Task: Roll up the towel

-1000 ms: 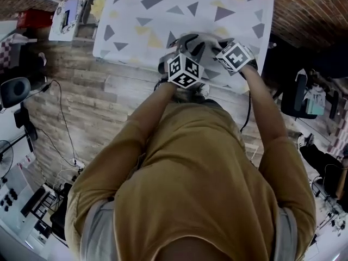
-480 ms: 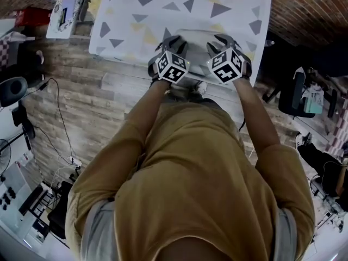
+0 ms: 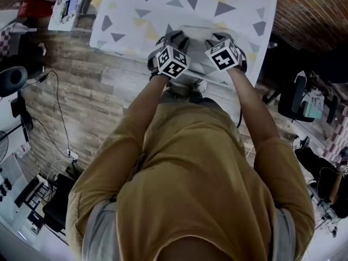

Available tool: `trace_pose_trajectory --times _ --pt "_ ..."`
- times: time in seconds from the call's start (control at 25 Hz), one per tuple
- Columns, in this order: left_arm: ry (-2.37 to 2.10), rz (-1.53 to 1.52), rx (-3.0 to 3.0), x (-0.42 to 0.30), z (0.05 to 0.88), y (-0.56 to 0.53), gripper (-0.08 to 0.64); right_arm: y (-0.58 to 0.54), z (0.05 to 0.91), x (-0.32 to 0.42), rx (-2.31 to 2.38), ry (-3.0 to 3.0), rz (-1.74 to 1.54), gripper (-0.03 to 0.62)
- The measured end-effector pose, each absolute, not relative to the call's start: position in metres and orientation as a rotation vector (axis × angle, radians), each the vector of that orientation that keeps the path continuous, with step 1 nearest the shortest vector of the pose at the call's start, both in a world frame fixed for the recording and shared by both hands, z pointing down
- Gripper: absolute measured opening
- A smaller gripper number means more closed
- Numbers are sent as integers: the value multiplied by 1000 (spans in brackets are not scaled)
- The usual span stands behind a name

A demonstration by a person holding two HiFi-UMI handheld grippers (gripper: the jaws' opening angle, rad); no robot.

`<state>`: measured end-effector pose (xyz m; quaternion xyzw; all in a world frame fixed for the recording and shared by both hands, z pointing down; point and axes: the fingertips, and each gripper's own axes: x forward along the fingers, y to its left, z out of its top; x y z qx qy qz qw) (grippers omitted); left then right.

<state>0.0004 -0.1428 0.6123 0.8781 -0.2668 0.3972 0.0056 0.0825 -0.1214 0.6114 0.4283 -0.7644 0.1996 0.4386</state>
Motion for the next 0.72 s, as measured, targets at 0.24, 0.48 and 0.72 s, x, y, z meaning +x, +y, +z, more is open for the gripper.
trace_pose_trajectory --times 0.24,0.48,0.72 --pt "-811 1245 2760 3 614 -149 149 -125 616 85 1121 -1888 551 138" --pt "-710 1296 2835 11 614 -163 150 -130 616 91 1222 -1871 635 146" --pt "-658 1291 2865 18 614 -178 149 -144 616 95 1235 -1835 602 147"
